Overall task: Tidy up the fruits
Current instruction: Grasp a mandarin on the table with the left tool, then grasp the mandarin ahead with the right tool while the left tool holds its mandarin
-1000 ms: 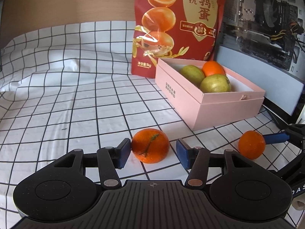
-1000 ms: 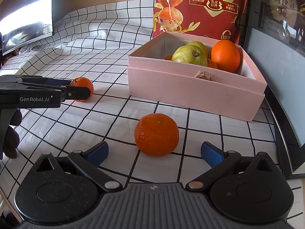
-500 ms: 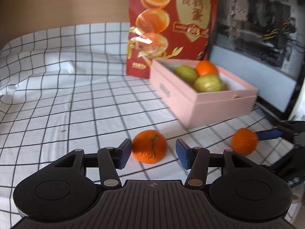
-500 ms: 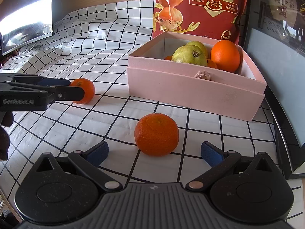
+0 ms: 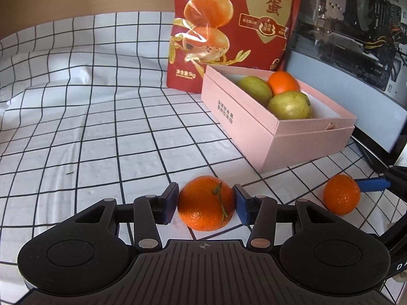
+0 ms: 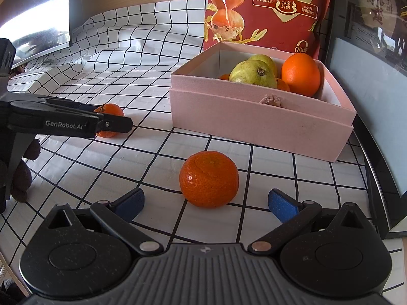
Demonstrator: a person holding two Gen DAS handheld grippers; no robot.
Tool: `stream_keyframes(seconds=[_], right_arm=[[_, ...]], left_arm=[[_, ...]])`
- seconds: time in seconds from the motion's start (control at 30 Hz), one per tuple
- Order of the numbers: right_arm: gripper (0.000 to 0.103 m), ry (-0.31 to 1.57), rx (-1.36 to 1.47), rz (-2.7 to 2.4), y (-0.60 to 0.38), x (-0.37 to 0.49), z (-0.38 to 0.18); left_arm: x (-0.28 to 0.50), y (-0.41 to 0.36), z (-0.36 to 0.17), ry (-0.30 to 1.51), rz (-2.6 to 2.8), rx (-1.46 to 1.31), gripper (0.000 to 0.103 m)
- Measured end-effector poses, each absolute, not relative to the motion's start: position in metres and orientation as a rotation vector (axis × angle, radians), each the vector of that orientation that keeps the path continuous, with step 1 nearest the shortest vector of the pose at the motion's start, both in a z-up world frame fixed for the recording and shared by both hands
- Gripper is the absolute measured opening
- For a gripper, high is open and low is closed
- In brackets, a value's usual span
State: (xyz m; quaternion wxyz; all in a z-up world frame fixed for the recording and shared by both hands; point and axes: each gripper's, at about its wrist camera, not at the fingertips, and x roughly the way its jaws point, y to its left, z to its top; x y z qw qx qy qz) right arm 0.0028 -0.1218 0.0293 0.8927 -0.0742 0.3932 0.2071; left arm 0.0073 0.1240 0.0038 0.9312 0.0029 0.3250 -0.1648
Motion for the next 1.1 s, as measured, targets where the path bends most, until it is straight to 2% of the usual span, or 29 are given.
stream_keyframes(seconds=[0.5, 0.93, 1.0, 1.1], right_arm=[[0.103, 0.817, -0.147, 0.418, -0.122, 0.000, 0.029], [0.103, 0.828, -0.162, 0.451, -0.122, -0.002, 0.031], [0.100, 0.826, -0.155, 0.444, -0.122, -0.001, 0.031], [0.088, 0.815, -0.153, 0.440, -0.123, 0.000, 0.033]], left_arm=[[0.004, 0.125, 0.005, 0.670, -0.315, -0.020, 0.050], [-0.047, 0.110, 0.007, 0.664, -0.426, -0.093, 0.050], [-0.047, 0.109, 0.006, 0.676, -0.430, -0.092, 0.050], [-0.047, 0.110, 0.006, 0.676, -0.430, -0.100, 0.050]])
